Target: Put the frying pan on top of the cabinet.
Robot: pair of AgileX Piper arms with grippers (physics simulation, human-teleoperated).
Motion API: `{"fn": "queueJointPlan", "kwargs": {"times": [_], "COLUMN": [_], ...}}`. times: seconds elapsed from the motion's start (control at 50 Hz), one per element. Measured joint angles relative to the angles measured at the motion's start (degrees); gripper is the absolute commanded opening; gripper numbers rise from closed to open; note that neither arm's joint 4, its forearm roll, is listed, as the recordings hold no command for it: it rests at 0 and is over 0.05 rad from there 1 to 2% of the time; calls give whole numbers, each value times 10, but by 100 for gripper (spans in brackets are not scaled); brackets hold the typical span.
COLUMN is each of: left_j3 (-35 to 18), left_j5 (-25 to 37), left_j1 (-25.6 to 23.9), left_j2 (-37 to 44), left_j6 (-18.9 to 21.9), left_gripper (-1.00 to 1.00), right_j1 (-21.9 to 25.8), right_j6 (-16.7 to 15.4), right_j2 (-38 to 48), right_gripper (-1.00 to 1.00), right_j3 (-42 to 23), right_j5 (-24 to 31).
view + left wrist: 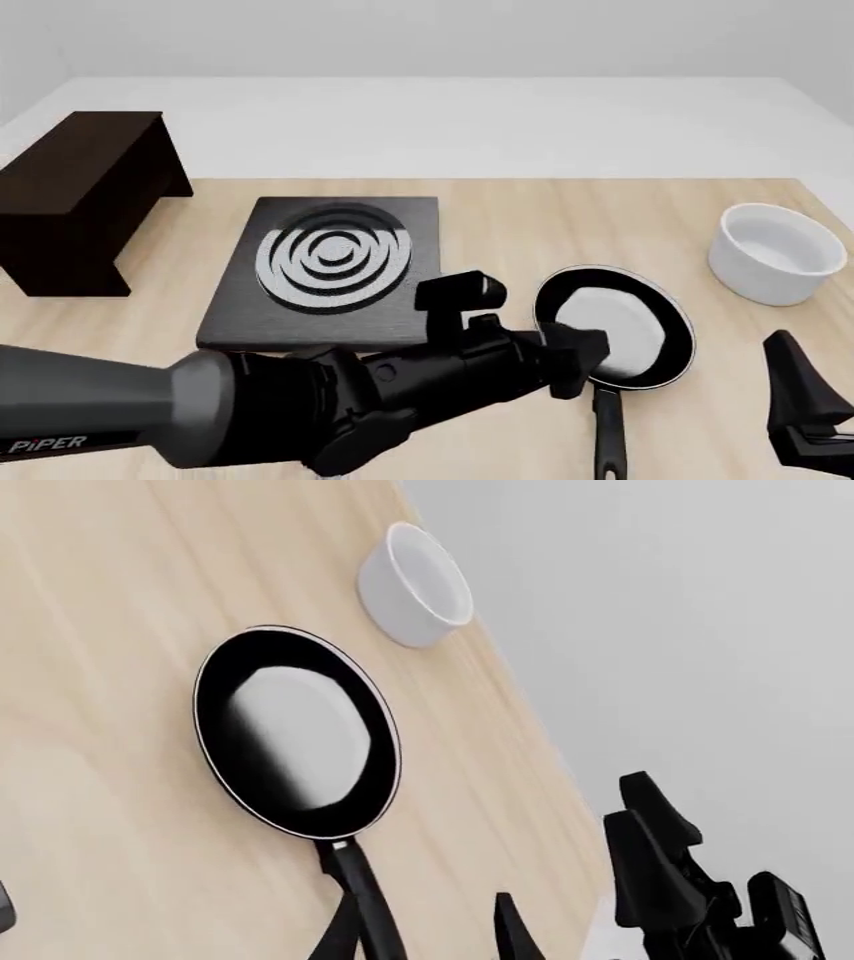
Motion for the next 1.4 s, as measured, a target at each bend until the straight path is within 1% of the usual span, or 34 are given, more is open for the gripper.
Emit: {"fn": "queueJointPlan", "kwargs": {"times": [0.32, 0.72, 0.98, 1.4], "left_j3": [-40, -57, -75, -116], "left_j5": [36, 55, 68, 98], "left_j1": [4, 22, 12, -14], "left_j2": [42, 72, 91, 124], "left_j6": [16, 31, 34, 55], "left_gripper": [100, 100, 100, 100], "right_j1": [-1, 0, 0, -2], "right_j6": [8, 15, 17, 22], "right_j2": [-2, -2, -2, -3], "right_gripper": [100, 100, 100, 100], "right_j3": [-1, -6, -8, -7], "right_j5": [1, 4, 6, 3]}}
